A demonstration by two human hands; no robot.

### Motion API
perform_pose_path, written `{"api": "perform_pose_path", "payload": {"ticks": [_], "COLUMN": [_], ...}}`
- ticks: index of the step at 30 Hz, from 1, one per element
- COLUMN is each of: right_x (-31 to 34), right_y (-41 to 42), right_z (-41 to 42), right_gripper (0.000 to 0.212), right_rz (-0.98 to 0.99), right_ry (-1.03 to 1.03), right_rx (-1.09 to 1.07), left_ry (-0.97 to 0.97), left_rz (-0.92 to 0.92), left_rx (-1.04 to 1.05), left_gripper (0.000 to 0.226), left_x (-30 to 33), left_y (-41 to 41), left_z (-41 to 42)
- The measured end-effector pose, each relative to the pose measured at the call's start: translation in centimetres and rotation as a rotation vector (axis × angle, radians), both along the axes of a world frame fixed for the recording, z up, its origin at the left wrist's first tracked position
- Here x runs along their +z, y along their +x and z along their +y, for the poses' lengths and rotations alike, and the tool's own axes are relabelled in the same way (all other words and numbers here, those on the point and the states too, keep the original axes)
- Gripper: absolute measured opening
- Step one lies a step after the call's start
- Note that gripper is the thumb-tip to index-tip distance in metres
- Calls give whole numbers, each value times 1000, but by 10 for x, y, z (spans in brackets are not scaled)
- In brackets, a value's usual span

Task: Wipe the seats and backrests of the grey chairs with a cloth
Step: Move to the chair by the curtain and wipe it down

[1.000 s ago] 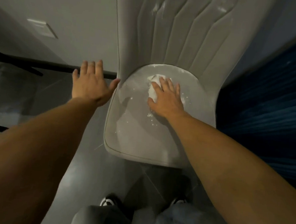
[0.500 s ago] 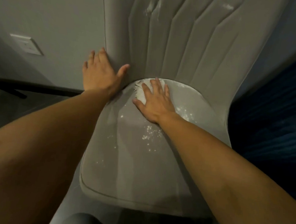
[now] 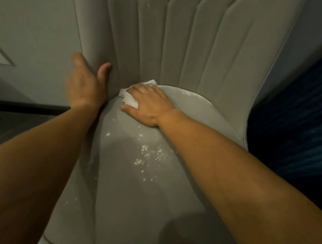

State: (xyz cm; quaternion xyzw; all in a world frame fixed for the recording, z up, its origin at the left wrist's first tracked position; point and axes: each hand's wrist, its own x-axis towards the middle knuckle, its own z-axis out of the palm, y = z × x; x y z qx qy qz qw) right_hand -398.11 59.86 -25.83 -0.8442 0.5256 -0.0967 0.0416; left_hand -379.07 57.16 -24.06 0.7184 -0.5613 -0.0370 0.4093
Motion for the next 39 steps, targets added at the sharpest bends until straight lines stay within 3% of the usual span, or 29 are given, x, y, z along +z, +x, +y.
{"api": "perform_pose_path", "payload": {"ticks": [4, 11, 17, 22, 25, 29, 34, 39], "right_x": [4, 1, 1, 4, 3, 0, -1, 3], "right_y": [-45, -95, -49, -5, 10, 17, 62, 95], "right_z": [4, 44, 25, 4, -5, -1, 30, 75], "right_gripper": [72, 69, 76, 98, 103, 93, 63, 64], "right_rz": [67, 16, -50, -102, -99, -76, -63, -113], "right_ry": [41, 9, 50, 129, 160, 137, 99, 153], "right_rx": [-142, -565, -871, -1030, -1021, -898, -386, -187], "left_ry": [48, 32, 25, 21, 29, -13, 2, -19], "left_rz": [-27, -23, -51, -42, -84, -72, -90, -88], "left_rx": [27, -20, -42, -48, -36, -61, -71, -115], "left_gripper": [75, 62, 60, 61, 64, 59, 60, 55], "left_x": [-1, 4, 5, 3, 2, 1, 3, 8], "left_y": [-4, -5, -3, -1, -1, 1, 4, 8], "left_z": [1, 5, 6, 4, 1, 0, 0, 0]}}
